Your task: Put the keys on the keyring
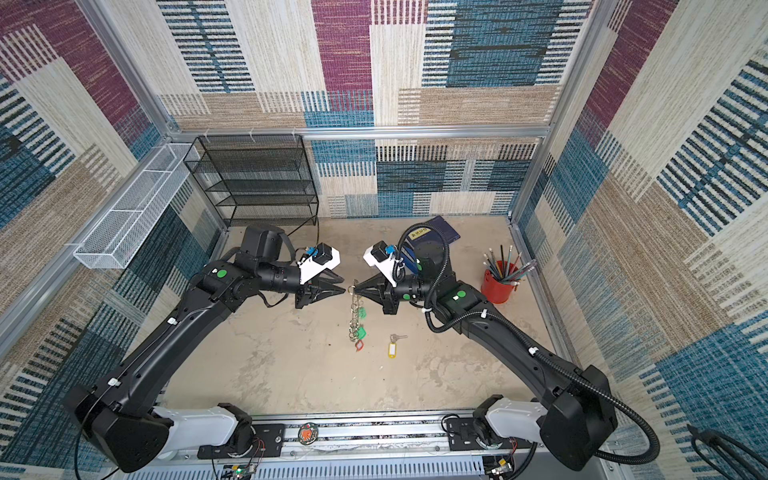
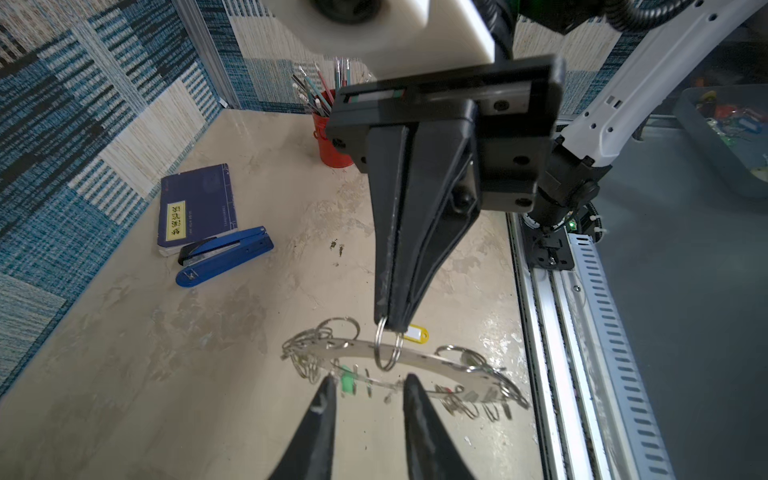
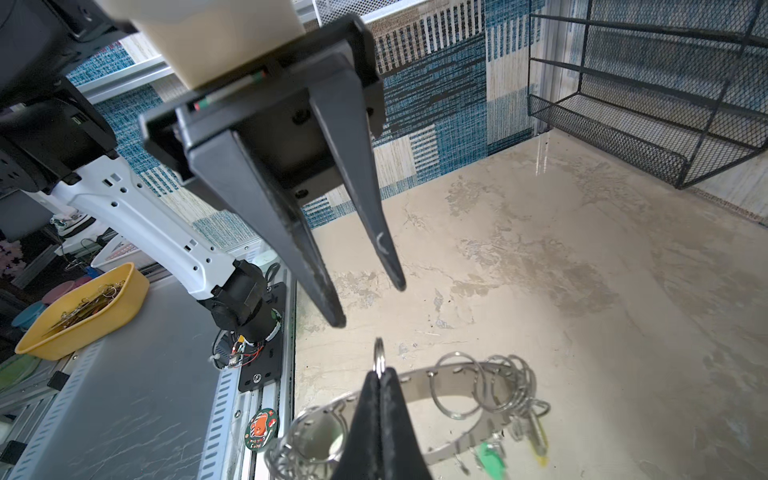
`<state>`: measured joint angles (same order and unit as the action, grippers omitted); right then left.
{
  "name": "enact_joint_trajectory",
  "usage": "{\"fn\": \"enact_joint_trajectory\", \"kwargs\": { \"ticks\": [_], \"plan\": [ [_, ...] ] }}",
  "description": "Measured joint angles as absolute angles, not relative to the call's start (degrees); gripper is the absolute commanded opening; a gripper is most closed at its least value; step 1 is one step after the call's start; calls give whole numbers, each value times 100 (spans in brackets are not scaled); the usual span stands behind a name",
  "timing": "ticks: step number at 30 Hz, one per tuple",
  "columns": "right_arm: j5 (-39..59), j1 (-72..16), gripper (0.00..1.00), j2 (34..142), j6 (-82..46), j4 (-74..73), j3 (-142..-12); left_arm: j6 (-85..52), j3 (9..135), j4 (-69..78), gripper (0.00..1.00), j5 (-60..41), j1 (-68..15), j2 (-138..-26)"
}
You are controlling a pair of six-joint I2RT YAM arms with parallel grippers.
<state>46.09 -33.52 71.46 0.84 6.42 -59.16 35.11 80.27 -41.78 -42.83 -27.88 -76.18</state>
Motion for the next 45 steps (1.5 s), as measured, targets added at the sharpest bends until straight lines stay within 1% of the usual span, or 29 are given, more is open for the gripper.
{"fn": "enact_joint_trajectory", "kwargs": {
  "ticks": [8,15,18,21,22,24,29,34,35,36,37,39,41,45],
  "plan": [
    [4611,-3352,0,7144,38,545,-5872,3509,8121,-4300,29,-4504,-2845,-7822],
    [4654,-3352,0,7144,3,508,-5848,3507,8239,-4305,24,-4560,-2888,-7977],
    [4657,-3354,0,7137,3,486,-5837,3507,8239,-4311,19,-4558,-2908,-8005],
    [4657,-3354,0,7122,1,447,-5811,3507,8239,-4346,10,-4558,-2917,-8014],
    [4661,-3354,0,7120,1,438,-5804,3507,8239,-4355,9,-4558,-2923,-8014],
    [4698,-3363,0,7120,3,423,-5798,3503,8239,-4344,9,-4556,-2926,-8014],
    [4724,-3363,0,7109,8,416,-5756,3422,8128,-4259,0,-4582,-2943,-7964],
    [4781,-3363,0,7098,8,414,-5736,3033,7824,-3968,0,-4644,-2952,-7754],
    [4792,-3363,4,7096,5,412,-5736,2963,7752,-3881,0,-4639,-2954,-7701],
    [4794,-3363,18,7091,3,410,-5736,2888,7664,-3774,0,-4633,-2958,-7640],
    [4790,-3363,29,7085,-1,410,-5736,2821,7559,-3636,0,-4613,-2961,-7564],
    [4668,-3356,33,7048,-99,322,-5736,2650,7365,-3411,0,-4574,-2976,-7413],
    [4624,-3336,40,6956,-67,161,-5712,2443,7161,-3186,0,-4532,-2980,-7266],
    [4589,-3315,46,6812,-117,-19,-5625,1940,6820,-2683,0,-4497,-2976,-6978]
  ]
}}
